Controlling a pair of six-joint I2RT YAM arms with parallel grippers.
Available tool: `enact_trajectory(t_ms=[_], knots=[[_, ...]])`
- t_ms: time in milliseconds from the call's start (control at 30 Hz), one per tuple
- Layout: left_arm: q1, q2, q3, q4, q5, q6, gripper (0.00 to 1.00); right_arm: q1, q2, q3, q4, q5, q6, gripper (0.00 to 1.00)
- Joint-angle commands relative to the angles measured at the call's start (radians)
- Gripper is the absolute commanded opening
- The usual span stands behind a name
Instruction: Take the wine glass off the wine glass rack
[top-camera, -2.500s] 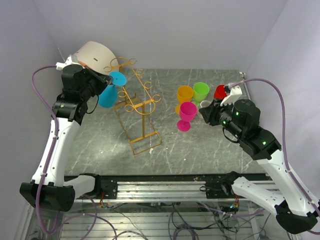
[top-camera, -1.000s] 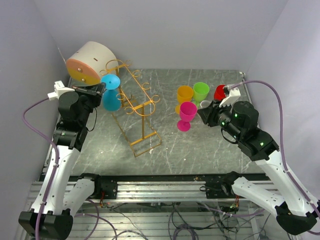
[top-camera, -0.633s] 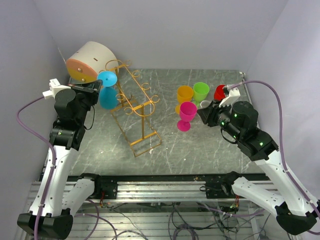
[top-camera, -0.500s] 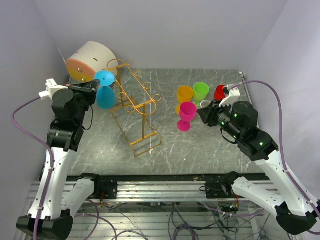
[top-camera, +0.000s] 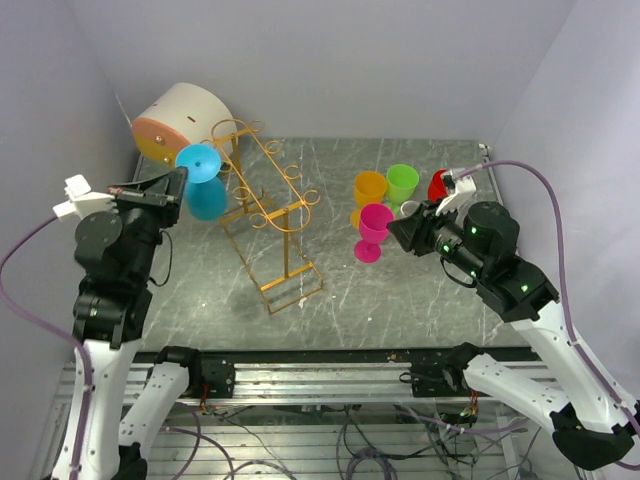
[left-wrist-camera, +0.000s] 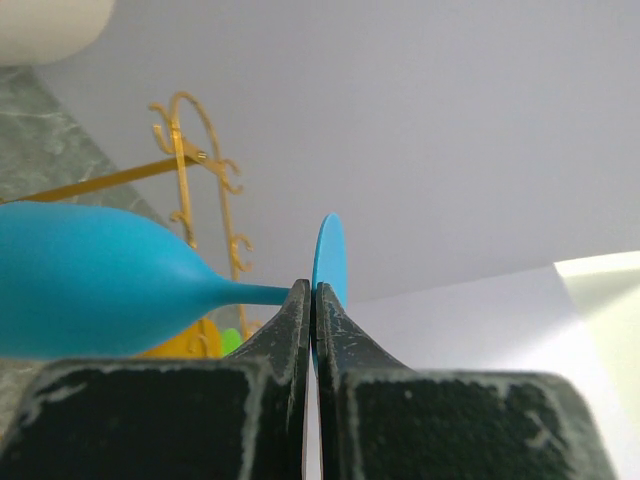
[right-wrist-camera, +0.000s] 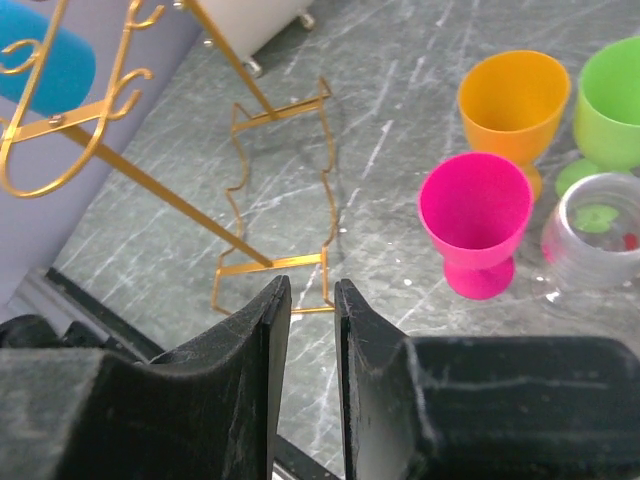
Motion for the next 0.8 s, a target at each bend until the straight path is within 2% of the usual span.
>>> enact_trajectory(t_ms=[0,100,200,300,400,600,767], knots=[[0.007,-0.100,0.080,-0.037,0.057,-0.030,0.07,0.003,-0.006,0.054,0.062,-0.194,0.011,0.25],[0.007,-0.160,0.122,-0.085,0.090,-0.053,0.07,0.003,-0.002,0.062,0.131,-0.353,0.032,0.27],[0.006,-0.203,0.148,-0.054,0.138,-0.053,0.08,0.004,0.012,0.057,0.234,-0.520,0.066,0.29],[0.006,-0.194,0.206,-0.036,0.221,-0.050,0.08,0.003,0.047,0.050,0.361,-0.706,0.104,0.39],[0.006,-0.168,0.218,0.045,0.363,-0.099,0.08,0.004,0.091,0.042,0.527,-0.856,0.159,0.47],[0.006,-0.145,0.081,0.402,0.570,-0.335,0.07,0.003,0.183,0.010,1.003,-0.977,0.373,0.55],[0.006,-0.152,0.005,0.541,0.606,-0.428,0.07,0.010,0.303,0.048,1.226,-1.008,0.521,0.58]])
